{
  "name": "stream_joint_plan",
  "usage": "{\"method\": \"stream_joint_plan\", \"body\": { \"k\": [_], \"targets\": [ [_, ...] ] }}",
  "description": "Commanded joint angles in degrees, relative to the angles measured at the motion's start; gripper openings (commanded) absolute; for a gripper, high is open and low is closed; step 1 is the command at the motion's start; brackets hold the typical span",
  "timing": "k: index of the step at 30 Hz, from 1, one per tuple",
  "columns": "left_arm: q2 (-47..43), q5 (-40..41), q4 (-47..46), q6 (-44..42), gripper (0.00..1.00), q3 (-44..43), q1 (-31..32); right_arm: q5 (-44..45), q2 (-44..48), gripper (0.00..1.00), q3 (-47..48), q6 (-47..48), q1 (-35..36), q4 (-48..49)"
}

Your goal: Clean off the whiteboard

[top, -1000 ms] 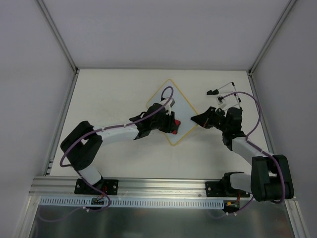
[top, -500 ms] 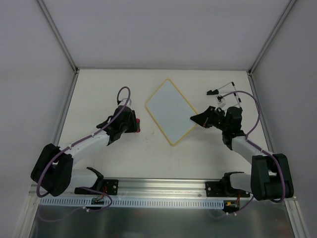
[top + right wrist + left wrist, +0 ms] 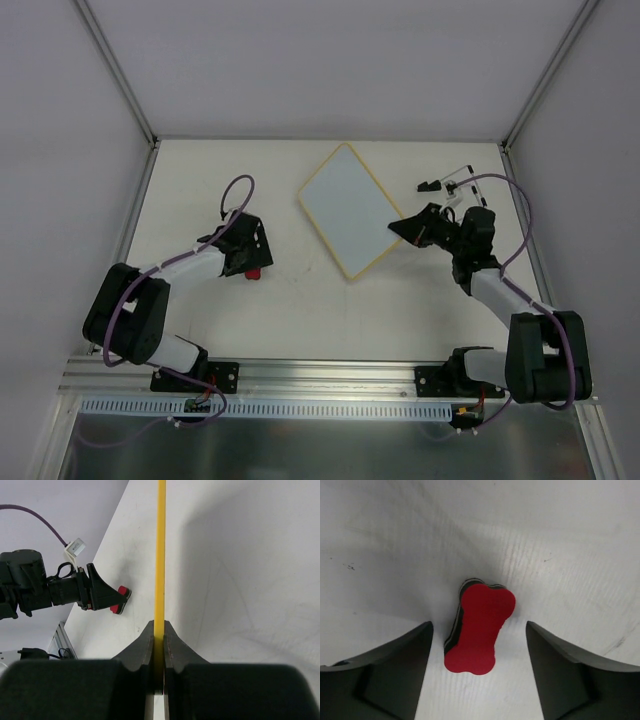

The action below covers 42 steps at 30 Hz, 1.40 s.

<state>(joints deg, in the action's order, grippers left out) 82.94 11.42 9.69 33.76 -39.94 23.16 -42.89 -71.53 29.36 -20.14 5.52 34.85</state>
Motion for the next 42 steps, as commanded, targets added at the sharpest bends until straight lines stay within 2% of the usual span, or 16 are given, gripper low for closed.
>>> {"method": "stream_joint_plan", "body": {
  "k": [1,4,8,11,15,17,21,27,32,42],
  "targets": [
    [0.04,-0.17,4.72,0.70,0.78,-3.12,-0.48,-1.05,2.70,0.00,5.35,-1.04,-2.17,7.25],
    [-3.21,0.35,7.17,-0.71,0.99,-5.14,-0.66,-0.96,4.20,0.00,8.85,2.20,-4.28,1.56],
    [-9.27,0.97,10.78,-3.34,0.99,-8.74,-1.10,-2.10,5.96,0.00,14.31,5.20,-10.07,-4.70],
    [-15.33,2.55,12.19,-6.85,0.99,-9.97,-1.45,-4.03,5.70,0.00,18.60,6.16,-16.93,-7.86],
    [-24.55,4.57,12.19,-13.27,0.99,-9.54,-1.62,-8.77,2.90,0.00,24.14,7.13,-27.63,-11.73],
    [-27.29,5.63,12.02,-16.78,0.99,-8.23,-1.62,-11.84,1.66,0.00,26.26,8.09,-30.73,-13.39],
    [-34.92,9.05,11.93,-20.48,0.99,-4.10,-1.62,-14.93,-1.42,0.00,32.94,16.77,-37.05,-26.99],
    [-41.71,13.00,10.26,-23.30,0.99,2.15,-1.62,-17.93,-5.20,0.00,37.25,19.70,-41.81,-31.15],
    [-41.01,16.96,9.12,-24.70,0.99,1.98,-1.62,-17.58,-7.04,0.00,36.91,23.48,-42.87,-32.48],
    [-40.05,17.76,8.06,-25.14,0.99,2.15,-1.62,-17.22,-11.44,0.00,35.76,26.38,-43.75,-32.39]
  ]
}}
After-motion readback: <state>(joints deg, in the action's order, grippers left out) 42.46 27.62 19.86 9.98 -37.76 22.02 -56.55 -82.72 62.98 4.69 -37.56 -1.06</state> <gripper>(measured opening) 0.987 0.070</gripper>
